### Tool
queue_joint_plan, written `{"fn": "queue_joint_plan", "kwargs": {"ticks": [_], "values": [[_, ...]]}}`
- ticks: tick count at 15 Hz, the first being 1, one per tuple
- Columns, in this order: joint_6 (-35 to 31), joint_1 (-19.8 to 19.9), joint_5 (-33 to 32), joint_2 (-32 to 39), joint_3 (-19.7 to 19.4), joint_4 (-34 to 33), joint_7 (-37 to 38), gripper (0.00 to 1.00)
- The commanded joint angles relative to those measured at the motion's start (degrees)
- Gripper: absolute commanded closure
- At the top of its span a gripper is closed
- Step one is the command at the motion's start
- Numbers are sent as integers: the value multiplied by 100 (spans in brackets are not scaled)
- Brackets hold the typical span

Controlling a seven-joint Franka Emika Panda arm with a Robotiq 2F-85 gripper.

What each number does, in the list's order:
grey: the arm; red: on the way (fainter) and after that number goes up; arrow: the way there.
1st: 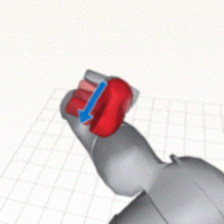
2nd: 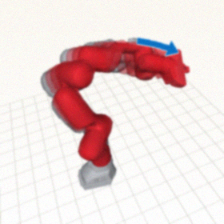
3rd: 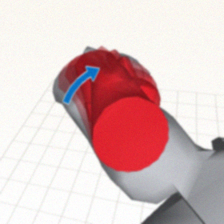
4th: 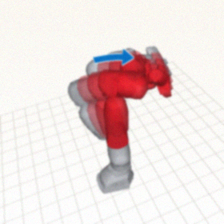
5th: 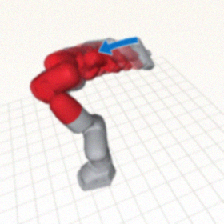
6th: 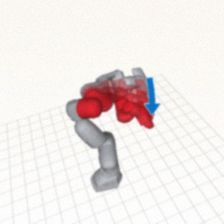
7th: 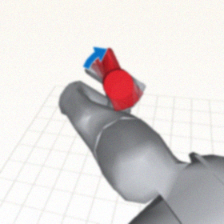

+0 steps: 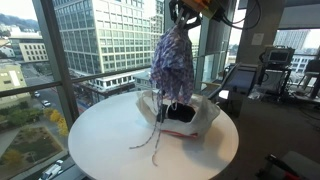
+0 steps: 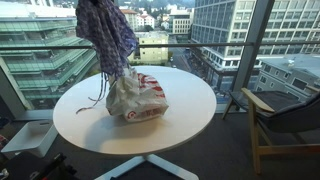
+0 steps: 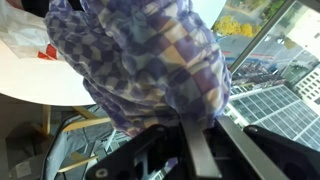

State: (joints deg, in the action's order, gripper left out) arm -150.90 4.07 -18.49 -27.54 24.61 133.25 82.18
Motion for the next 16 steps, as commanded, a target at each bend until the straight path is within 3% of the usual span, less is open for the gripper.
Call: {"fn": "queue_joint_plan", "kwargs": {"ticks": [1,16], "values": [[62,247,-200,-379,141,-55,399,89],[144,839,-182,-1481,346,-133,995,89]]}}
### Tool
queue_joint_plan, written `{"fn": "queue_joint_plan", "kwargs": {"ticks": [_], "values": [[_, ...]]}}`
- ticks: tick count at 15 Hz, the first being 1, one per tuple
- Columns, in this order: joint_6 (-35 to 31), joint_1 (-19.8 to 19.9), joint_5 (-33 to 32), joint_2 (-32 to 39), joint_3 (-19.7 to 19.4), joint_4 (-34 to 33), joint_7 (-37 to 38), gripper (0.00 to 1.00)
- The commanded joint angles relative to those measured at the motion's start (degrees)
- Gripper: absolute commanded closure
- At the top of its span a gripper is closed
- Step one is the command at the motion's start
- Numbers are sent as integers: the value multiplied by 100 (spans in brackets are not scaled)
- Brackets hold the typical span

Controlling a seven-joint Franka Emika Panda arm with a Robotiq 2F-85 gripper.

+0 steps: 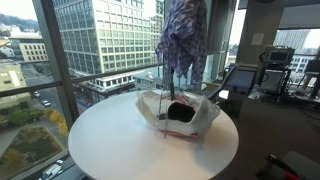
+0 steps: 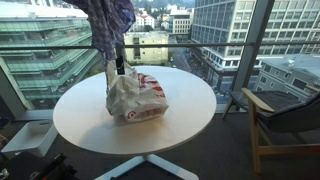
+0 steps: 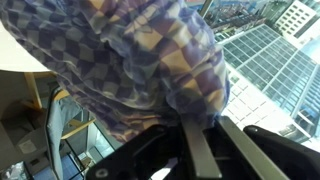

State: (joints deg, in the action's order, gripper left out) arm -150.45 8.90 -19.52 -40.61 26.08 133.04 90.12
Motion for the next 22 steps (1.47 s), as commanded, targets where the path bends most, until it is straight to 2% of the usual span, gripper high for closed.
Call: {"fn": "queue_joint_plan", "kwargs": {"ticks": [1,5,8,16,19,22], "values": [[115,414,-88,-143,213,-114,200,89],[141,838,-276,227,483,-73,249,89],[175,997,-526,529,771,-43,280,89],[364,969,-1456,1437,1631,-250,414,89],[421,1006,-1703,1970,1669,-330,491,89],[609,859,-2110,2455,1538,-411,579,89]]}}
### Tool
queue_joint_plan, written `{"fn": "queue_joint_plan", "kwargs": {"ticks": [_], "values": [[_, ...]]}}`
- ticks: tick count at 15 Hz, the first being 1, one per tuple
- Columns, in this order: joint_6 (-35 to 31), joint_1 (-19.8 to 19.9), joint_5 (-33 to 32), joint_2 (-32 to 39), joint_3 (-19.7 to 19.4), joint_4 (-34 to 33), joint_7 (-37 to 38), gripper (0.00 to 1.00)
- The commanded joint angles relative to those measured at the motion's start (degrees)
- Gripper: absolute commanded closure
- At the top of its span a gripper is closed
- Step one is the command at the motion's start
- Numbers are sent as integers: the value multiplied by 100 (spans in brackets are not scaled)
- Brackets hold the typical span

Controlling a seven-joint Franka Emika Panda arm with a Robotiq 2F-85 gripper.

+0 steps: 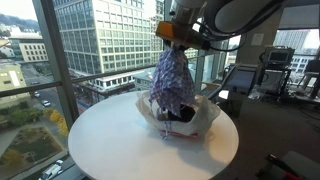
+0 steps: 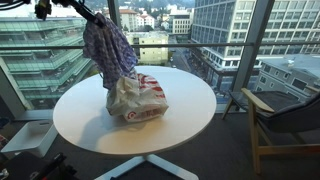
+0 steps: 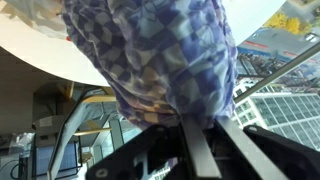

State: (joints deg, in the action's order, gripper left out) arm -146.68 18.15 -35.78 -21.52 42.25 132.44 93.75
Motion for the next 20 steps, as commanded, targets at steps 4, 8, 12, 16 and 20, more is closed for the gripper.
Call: {"fn": "queue_joint_plan", "kwargs": {"ticks": [4,8,12,16,20], "values": [[563,-590,-1182,1161,-390,-489,458,89],[1156,-1370,-2027,1801,-898,-687,862,89],[1532,-2189,-2343,2428,-1651,-866,942,89],[1404,-2661,-2201,2965,-2275,-1007,802,89],[1148,-2791,-2008,3398,-2735,-1109,682,89]]}}
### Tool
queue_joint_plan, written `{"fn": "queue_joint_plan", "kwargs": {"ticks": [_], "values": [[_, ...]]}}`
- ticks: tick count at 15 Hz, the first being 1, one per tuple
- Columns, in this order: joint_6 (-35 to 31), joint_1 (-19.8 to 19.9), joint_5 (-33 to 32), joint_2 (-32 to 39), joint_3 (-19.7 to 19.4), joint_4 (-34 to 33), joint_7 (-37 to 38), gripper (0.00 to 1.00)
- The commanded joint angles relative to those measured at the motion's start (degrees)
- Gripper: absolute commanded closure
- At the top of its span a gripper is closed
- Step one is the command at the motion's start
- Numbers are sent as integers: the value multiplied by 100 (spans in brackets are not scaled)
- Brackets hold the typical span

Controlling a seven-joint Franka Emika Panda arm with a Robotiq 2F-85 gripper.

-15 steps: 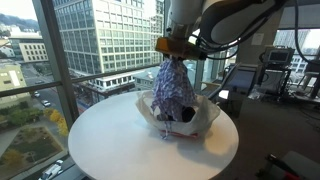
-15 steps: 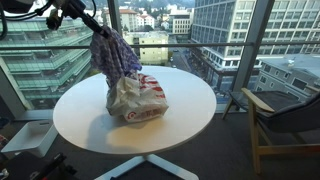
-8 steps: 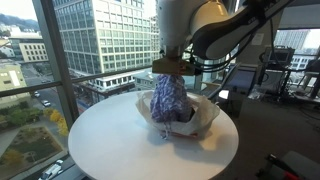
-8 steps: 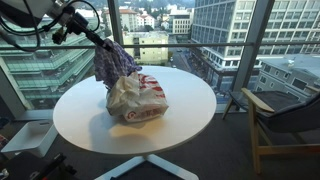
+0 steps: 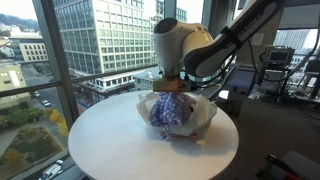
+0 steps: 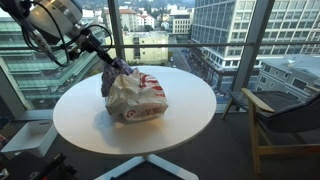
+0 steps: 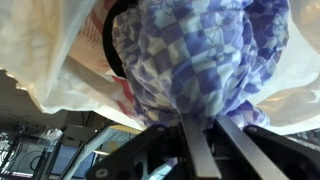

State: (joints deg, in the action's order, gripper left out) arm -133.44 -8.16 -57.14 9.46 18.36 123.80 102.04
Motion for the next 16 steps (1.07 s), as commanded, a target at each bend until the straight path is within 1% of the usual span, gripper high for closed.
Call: {"fn": "queue_joint_plan", "kwargs": {"ticks": [1,6,9,12,14,15,16], "values": [[-180,-179,94,408,-457,-289,-125,89],[-380,-59,404,915,-887,-493,-499,89],[-816,72,964,1228,-1066,-619,-1131,89],[-748,82,1611,1537,-1297,-853,-1656,89],[-565,-12,1912,1679,-1476,-1000,-1842,89],[-513,-66,2019,1714,-1554,-1040,-1908,62],[-504,-115,2124,1709,-1584,-1038,-2017,61]]}}
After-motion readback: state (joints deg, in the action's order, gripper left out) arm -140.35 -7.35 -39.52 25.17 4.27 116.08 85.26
